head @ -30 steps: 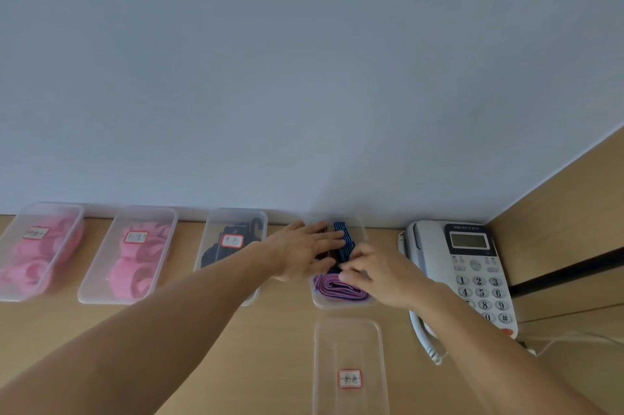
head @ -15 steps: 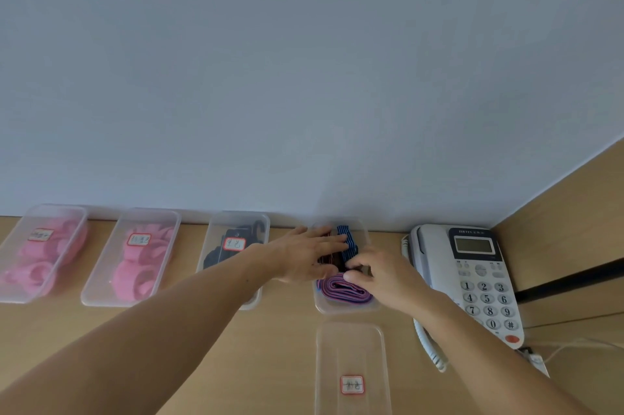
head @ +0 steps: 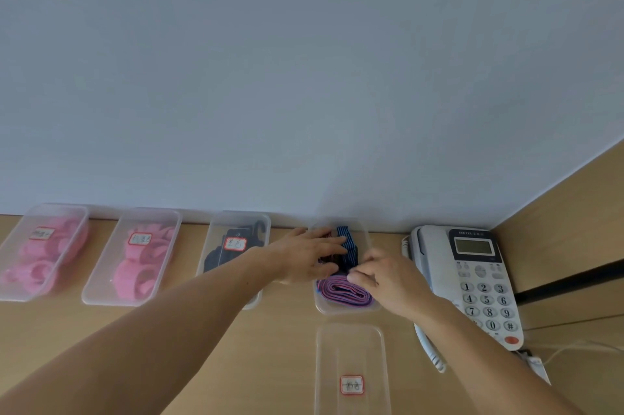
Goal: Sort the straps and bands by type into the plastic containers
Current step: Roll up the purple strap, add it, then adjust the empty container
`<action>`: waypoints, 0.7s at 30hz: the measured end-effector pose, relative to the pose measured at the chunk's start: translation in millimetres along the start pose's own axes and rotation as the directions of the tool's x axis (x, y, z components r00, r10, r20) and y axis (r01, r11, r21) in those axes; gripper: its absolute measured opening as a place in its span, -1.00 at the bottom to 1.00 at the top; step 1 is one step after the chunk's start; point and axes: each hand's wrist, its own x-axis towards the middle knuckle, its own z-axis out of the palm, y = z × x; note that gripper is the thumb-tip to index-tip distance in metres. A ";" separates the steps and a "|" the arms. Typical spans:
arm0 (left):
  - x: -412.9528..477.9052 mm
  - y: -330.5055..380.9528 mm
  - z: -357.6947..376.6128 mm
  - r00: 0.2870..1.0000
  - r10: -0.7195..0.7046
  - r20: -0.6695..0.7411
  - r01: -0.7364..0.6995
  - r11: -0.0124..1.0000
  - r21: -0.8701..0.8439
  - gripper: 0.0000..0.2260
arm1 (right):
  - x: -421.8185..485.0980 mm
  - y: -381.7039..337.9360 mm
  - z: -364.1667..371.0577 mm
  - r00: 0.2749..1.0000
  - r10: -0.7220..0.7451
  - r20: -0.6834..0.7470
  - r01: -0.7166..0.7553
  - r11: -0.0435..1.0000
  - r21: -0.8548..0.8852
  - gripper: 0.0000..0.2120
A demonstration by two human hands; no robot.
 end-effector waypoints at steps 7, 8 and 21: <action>3.0 1.2 1.6 0.999 -0.005 -0.037 0.007 0.999 0.050 -0.45 | -2.6 -4.3 6.8 0.994 0.031 -0.102 -0.018 0.992 0.125 -0.68; 3.4 1.3 2.7 0.999 -0.003 -0.037 0.004 0.999 0.043 -0.45 | -2.8 -4.8 5.1 0.993 0.053 -0.104 -0.039 0.991 0.130 -0.68; 6.6 -5.8 3.3 1.000 0.011 0.024 -0.010 0.999 -0.037 -0.51 | 7.8 -19.5 -19.7 0.966 -0.052 0.252 0.093 0.984 -0.154 -0.78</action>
